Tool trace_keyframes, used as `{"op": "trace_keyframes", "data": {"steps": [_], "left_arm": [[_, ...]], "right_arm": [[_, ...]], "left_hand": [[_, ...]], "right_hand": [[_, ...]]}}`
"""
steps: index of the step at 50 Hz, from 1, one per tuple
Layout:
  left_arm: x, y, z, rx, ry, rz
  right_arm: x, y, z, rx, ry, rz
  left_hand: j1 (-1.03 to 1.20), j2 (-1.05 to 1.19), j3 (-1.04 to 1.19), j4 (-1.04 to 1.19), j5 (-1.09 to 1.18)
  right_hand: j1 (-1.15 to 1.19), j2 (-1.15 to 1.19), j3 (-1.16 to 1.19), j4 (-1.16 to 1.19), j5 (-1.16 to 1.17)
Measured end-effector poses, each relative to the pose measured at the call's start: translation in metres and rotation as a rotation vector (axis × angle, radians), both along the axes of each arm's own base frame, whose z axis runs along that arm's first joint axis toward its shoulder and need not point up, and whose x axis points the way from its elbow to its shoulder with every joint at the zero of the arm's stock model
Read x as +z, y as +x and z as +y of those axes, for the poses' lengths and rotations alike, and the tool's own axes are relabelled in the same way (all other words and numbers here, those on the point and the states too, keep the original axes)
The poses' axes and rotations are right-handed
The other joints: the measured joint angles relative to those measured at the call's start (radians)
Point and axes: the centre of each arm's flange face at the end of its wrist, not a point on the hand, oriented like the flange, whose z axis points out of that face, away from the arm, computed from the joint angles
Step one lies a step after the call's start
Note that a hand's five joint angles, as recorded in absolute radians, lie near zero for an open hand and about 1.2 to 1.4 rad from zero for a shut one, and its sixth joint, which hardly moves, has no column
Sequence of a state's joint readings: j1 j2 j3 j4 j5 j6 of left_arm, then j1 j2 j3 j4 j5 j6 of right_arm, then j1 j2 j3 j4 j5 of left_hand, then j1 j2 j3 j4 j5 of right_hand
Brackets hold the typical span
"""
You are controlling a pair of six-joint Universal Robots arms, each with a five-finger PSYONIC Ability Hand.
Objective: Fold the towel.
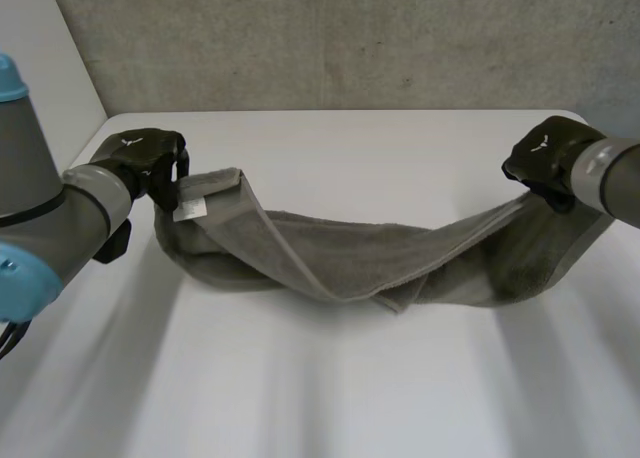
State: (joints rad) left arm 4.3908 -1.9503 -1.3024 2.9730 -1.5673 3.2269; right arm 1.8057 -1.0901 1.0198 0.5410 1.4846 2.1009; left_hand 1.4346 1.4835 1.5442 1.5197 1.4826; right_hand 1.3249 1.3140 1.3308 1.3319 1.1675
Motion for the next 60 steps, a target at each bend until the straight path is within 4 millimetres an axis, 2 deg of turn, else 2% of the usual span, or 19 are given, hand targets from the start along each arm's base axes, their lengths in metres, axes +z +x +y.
{"op": "trace_keyframes", "data": {"steps": [3,6,8,10,11,12,14,15,17,19,22,26,33,34,35,38,45,49,60], "left_arm": [[0.002,-0.004,-0.014,0.003,-0.017,0.003],[0.018,-0.010,-0.031,0.005,-0.085,0.024],[0.039,-0.014,-0.044,0.006,-0.165,0.054],[0.068,-0.018,-0.055,0.005,-0.269,0.096],[0.074,-0.019,-0.057,0.005,-0.289,0.104],[0.090,-0.021,-0.061,0.005,-0.349,0.142],[0.132,-0.023,-0.067,-0.001,-0.500,0.265],[0.142,-0.023,-0.067,-0.005,-0.534,0.297],[0.178,-0.023,-0.066,-0.028,-0.657,0.432],[0.192,-0.023,-0.066,-0.049,-0.698,0.502],[0.195,-0.024,-0.068,-0.073,-0.696,0.552],[0.169,-0.027,-0.075,-0.075,-0.598,0.533],[0.073,-0.029,-0.082,-0.053,-0.326,0.347],[0.064,-0.029,-0.082,-0.054,-0.309,0.327],[0.045,-0.028,-0.080,-0.058,-0.274,0.282],[0.010,-0.023,-0.073,-0.074,-0.220,0.197],[-0.052,-0.012,-0.045,-0.157,-0.166,0.042],[-0.073,-0.005,-0.028,-0.205,-0.158,-0.021],[-0.088,0.020,-0.008,-0.241,-0.161,-0.151]], "right_arm": [[-0.001,0.008,-0.015,0.012,-0.055,0.002],[0.013,0.024,-0.035,0.024,-0.202,-0.044],[0.031,0.037,-0.049,0.028,-0.353,-0.115],[0.058,0.052,-0.060,0.035,-0.541,-0.223],[0.063,0.055,-0.062,0.036,-0.572,-0.243],[0.082,0.060,-0.063,0.041,-0.676,-0.312],[0.122,0.063,-0.057,0.052,-0.864,-0.439],[0.130,0.062,-0.054,0.056,-0.902,-0.468],[0.158,0.061,-0.042,0.075,-1.017,-0.560],[0.164,0.060,-0.037,0.086,-1.031,-0.587],[0.155,0.062,-0.033,0.101,-0.969,-0.579],[0.121,0.064,-0.033,0.117,-0.785,-0.513],[0.048,0.063,-0.024,0.131,-0.427,-0.391],[0.040,0.063,-0.023,0.131,-0.394,-0.381],[0.026,0.062,-0.019,0.130,-0.335,-0.362],[-0.001,0.059,-0.010,0.128,-0.227,-0.327],[-0.052,0.050,0.013,0.125,-0.053,-0.252],[-0.070,0.041,0.025,0.111,0.009,-0.225],[-0.072,0.018,0.040,0.053,0.035,-0.228]], "left_hand": [[0.000,0.000,0.000,0.000,0.000],[0.000,0.000,0.001,0.000,0.000],[0.000,0.000,0.002,0.000,0.000],[0.000,0.000,0.002,0.000,0.000],[0.000,0.000,0.002,0.000,0.000],[0.000,0.000,0.002,0.001,0.000],[0.001,0.001,0.002,0.006,0.000],[0.001,0.001,0.002,0.006,0.000],[0.001,0.004,0.002,0.006,0.000],[0.001,0.004,0.003,0.006,0.001],[0.001,0.004,0.003,0.006,0.005],[0.001,0.004,0.003,0.006,0.005],[0.001,0.004,0.004,0.006,0.005],[0.001,0.004,0.004,0.006,0.005],[0.001,0.004,0.004,0.006,0.005],[0.001,0.004,0.004,0.006,0.005],[0.001,0.004,0.004,0.006,0.005],[0.001,0.004,0.004,0.006,0.005],[0.001,0.004,0.005,0.006,0.005]], "right_hand": [[0.000,0.000,0.000,0.000,0.000],[0.000,0.010,0.000,0.000,0.000],[0.001,0.010,0.006,0.000,0.000],[0.001,0.010,0.008,0.000,0.000],[0.001,0.010,0.008,0.000,0.000],[0.001,0.010,0.008,0.000,0.000],[0.001,0.022,0.008,0.000,0.000],[0.001,0.022,0.008,0.000,0.000],[0.001,0.023,0.008,0.000,0.000],[0.002,0.023,0.008,0.000,0.000],[0.002,0.023,0.008,0.000,0.000],[0.002,0.023,0.008,0.000,0.000],[0.002,0.023,0.008,0.000,0.000],[0.002,0.023,0.008,0.000,0.000],[0.002,0.023,0.008,0.000,0.000],[0.002,0.023,0.008,0.000,0.000],[0.002,0.023,0.008,0.000,0.000],[0.002,0.023,0.008,0.000,0.000],[0.002,0.023,0.008,0.000,0.000]]}}
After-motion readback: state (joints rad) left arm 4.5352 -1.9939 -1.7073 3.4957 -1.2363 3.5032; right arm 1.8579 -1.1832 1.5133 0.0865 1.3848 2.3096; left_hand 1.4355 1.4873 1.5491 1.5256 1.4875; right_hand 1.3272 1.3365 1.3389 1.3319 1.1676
